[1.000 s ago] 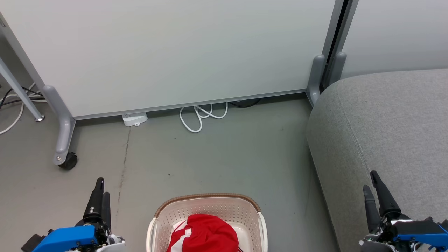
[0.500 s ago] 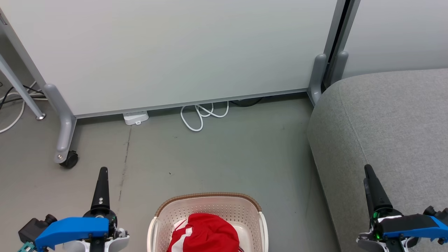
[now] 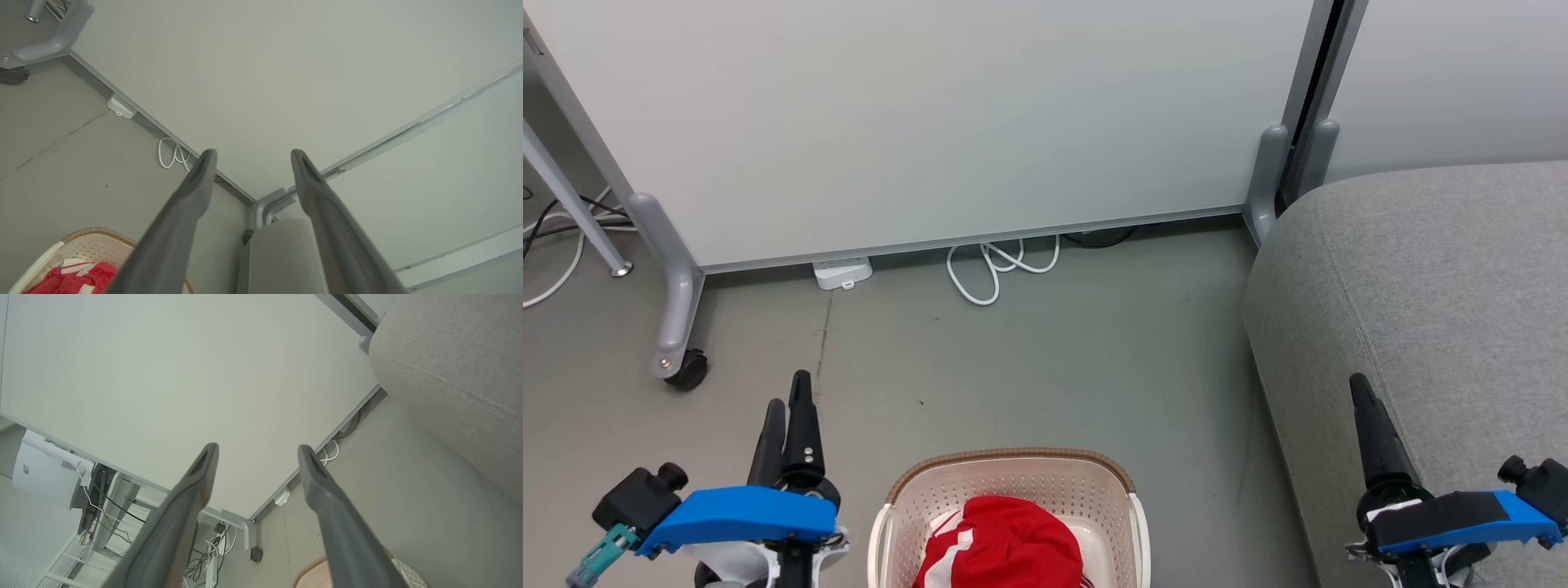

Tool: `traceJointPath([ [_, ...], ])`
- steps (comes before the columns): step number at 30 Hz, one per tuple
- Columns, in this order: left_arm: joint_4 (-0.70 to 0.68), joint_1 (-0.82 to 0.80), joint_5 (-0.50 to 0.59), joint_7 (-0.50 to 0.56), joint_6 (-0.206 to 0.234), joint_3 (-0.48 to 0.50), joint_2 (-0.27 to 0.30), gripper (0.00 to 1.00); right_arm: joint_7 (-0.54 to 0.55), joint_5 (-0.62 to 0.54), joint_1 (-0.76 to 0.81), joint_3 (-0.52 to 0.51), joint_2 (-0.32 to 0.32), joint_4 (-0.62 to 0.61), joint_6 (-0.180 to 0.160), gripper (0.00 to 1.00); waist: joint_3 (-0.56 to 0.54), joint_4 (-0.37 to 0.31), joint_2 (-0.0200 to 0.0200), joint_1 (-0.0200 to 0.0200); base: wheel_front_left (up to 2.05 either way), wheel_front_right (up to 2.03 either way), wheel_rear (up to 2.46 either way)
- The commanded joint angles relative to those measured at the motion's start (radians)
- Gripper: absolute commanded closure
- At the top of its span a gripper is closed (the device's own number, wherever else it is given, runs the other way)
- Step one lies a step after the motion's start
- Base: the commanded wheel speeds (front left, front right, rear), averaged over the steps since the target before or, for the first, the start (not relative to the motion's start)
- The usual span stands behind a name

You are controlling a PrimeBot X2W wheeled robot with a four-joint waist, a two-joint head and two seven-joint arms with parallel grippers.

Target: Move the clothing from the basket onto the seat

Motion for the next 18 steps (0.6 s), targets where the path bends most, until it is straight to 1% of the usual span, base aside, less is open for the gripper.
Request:
traceJointPath([
  [1, -0.019, -0.034, 0.063, -0.015, 0.006, -0.014, 0.008, 0.00, -0.015, -0.053, -0.021, 0.006, -0.006, -0.021, 0.002, 0.00, 0.000, 0.001, 0.0000, 0.0000, 0.00, 0.00, 0.00],
  [7, -0.022, -0.038, 0.178, -0.036, 0.020, -0.043, 0.009, 0.00, -0.036, -0.147, -0.022, 0.016, -0.006, -0.028, 0.003, 0.00, 0.001, 0.002, 0.0000, 0.0000, 0.00, 0.00, 0.00],
  [18, -0.012, -0.047, 0.349, -0.071, 0.034, -0.094, 0.015, 0.00, -0.071, -0.300, -0.024, 0.038, -0.007, -0.012, 0.003, 0.00, 0.002, 0.006, 0.0000, 0.0000, 0.00, 0.00, 0.00],
])
